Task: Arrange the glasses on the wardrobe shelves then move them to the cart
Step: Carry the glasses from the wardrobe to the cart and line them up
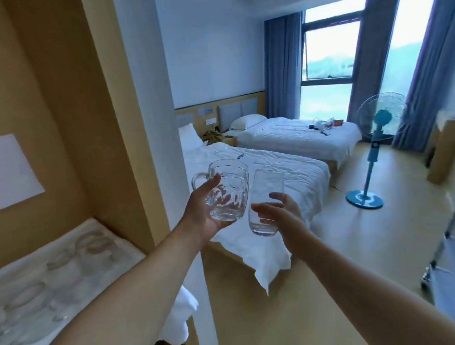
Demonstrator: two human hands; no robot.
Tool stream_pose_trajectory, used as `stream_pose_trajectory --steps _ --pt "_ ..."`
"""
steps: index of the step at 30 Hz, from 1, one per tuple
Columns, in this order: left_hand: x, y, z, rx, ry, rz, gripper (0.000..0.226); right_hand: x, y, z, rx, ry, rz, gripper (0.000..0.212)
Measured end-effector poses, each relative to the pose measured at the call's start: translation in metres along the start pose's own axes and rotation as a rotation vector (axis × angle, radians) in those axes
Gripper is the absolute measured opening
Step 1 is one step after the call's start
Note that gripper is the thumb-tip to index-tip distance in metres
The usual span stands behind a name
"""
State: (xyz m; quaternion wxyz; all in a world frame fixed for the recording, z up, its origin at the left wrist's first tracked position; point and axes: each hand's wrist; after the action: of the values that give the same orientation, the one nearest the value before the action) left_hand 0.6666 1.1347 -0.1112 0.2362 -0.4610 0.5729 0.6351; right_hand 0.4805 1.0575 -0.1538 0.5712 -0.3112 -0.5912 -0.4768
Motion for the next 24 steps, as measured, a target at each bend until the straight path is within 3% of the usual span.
stream_pose_trajectory --steps 4,9,13,17,24 --pt "0.037 0.05 -0.048 0.081 -0.068 0.018 0.051 0.012 -0.065 -0.034 -0.085 0.0 0.005 0.09" --pt "0.082 0.11 -0.105 0.153 -0.132 0.088 0.039 0.028 -0.144 -0.071 -0.184 0.011 0.005 0.085" --pt "0.114 0.156 -0.143 0.202 -0.198 0.168 0.058 0.042 -0.198 -0.092 -0.233 0.005 0.016 0.093" --pt "0.147 0.194 -0.178 0.244 -0.244 0.187 0.053 0.053 -0.243 -0.11 -0.279 0.005 0.03 0.096" --pt "0.195 0.239 -0.241 0.335 -0.348 0.191 0.066 0.059 -0.299 -0.145 -0.413 0.005 0.003 0.102"
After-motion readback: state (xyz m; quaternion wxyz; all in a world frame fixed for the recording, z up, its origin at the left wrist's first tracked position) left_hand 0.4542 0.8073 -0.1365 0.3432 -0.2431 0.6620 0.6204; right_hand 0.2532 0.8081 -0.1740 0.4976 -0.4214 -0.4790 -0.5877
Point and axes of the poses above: each hand's wrist, its own z-axis away from the middle knuckle, its own y-axis out of the palm, x = y × z, and after that the axes turned 10 degrees about y, right-handed
